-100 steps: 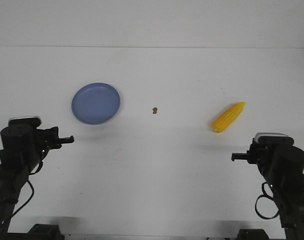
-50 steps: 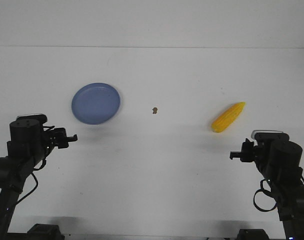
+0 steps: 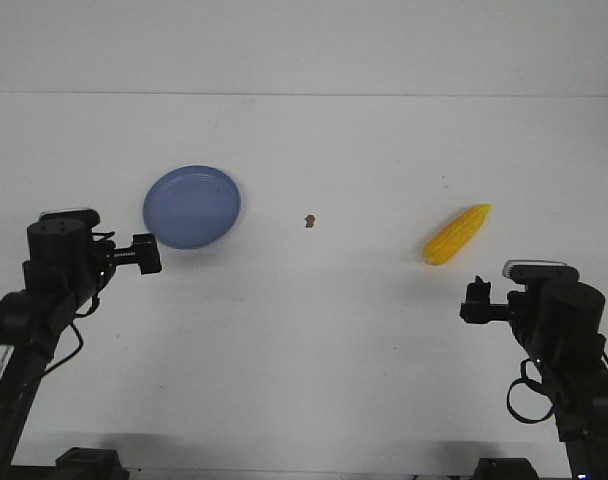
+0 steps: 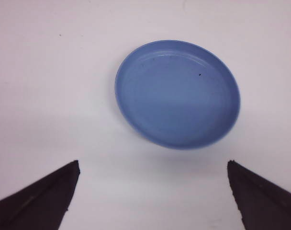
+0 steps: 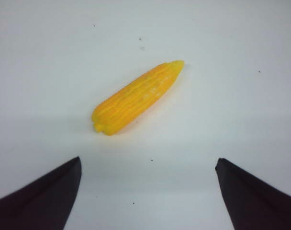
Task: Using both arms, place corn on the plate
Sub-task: 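Move the left gripper to the near rim of the blue plate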
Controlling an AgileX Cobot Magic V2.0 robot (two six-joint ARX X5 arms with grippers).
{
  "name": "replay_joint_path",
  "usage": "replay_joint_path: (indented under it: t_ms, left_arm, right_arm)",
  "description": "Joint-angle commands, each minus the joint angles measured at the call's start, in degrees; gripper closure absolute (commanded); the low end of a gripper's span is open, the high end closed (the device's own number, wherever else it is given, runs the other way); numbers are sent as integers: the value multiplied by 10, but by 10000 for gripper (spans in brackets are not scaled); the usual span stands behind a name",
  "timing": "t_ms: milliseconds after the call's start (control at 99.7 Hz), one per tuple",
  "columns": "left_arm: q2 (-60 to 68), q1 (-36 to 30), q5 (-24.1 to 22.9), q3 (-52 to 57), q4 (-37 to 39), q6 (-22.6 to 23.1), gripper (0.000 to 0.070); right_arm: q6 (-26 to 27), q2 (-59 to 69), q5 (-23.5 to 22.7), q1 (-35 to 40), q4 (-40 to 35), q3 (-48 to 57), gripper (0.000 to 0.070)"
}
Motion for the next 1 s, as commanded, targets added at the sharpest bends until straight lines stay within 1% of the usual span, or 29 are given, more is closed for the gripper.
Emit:
replay_joint_path:
  t_ms: [0,281,491,712,993]
  left_arm:
    - [53,7,-1,25,4,0,69]
    - [276,38,-1,170,1,0,69]
    - [401,55,-1,245,2,1,69]
    - [464,62,-1,256,4,1,69]
    - [481,62,0,256,15,1,69]
  right_arm:
    - [0,3,0,0,5,7,105]
    - [0,3,0,0,5,7,105]
    - [0,3,0,0,5,7,105]
    - [0,3,0,0,5,7,105]
    - [0,3,0,0,5,7,105]
